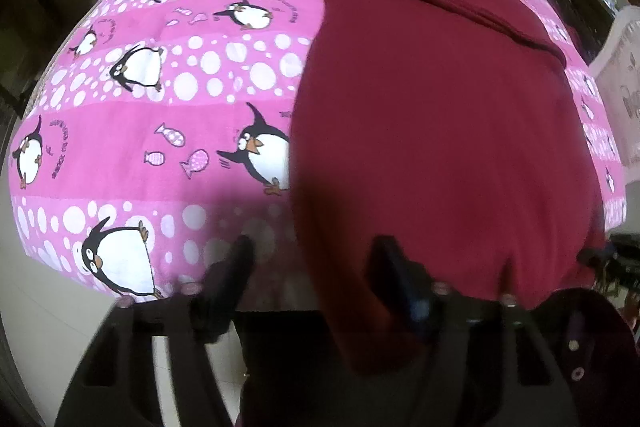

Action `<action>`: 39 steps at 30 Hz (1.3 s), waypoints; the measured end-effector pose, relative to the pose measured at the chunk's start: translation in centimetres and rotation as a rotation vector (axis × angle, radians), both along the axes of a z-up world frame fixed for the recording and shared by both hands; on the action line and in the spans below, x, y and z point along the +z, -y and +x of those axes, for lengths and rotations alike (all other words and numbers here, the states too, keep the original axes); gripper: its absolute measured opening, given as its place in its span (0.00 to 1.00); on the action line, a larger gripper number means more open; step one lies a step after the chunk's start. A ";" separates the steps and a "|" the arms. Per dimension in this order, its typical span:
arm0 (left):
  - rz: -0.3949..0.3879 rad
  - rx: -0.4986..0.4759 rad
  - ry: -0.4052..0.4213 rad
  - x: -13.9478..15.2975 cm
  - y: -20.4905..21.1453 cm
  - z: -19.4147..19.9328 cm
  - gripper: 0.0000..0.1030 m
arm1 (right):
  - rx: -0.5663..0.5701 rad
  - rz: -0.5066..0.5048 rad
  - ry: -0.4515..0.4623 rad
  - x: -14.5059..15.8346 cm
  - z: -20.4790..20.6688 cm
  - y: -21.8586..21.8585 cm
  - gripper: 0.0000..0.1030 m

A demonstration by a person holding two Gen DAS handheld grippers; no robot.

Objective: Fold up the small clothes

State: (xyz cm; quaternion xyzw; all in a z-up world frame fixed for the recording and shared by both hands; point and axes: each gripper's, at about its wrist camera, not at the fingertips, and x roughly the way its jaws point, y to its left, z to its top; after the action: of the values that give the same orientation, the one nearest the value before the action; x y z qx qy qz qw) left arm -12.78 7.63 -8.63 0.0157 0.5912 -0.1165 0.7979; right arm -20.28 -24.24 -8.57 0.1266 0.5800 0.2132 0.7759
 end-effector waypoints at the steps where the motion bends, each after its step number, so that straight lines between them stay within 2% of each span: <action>1: 0.002 -0.010 -0.008 0.0 0.1 0.0 0.31 | 0.002 0.015 0.008 0.4 0.0 0.2 0.13; 4: -0.004 -0.034 -0.021 0.0 0.3 0.1 0.14 | 0.007 0.062 0.045 2.0 0.3 0.6 0.12; 6: 0.005 -0.047 -0.020 0.3 0.7 0.1 0.07 | 0.001 0.102 0.063 2.8 0.6 0.9 0.11; 10: -0.067 -0.055 0.015 2.9 0.5 1.3 0.06 | -0.028 0.177 0.101 4.3 1.7 2.1 0.11; 12: -0.131 -0.036 0.051 5.0 0.1 2.4 0.06 | -0.057 0.212 0.129 5.2 2.6 3.1 0.11; 14: -0.159 -0.018 0.092 6.5 0.1 3.5 0.06 | -0.093 0.245 0.160 6.1 3.4 4.1 0.11; 19: -0.188 0.026 0.180 9.3 1.3 7.9 0.06 | -0.205 0.285 0.240 7.9 7.7 6.6 0.11; 24: -0.186 0.043 0.248 10.9 3.7 13.1 0.06 | -0.269 0.259 0.288 9.2 12.3 8.6 0.11; 32: -0.204 0.079 0.263 11.1 5.6 20.6 0.06 | -0.343 0.244 0.300 10.2 19.1 11.8 0.11; 39: -0.198 0.108 0.227 9.4 7.2 26.8 0.06 | -0.397 0.232 0.263 8.4 25.6 13.3 0.10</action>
State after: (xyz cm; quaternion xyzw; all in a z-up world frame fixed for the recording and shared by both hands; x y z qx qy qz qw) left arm 14.03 0.47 0.76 -0.0818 0.4830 -0.1285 0.8623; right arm 5.37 -37.56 -0.21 0.2973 0.4097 0.1367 0.8515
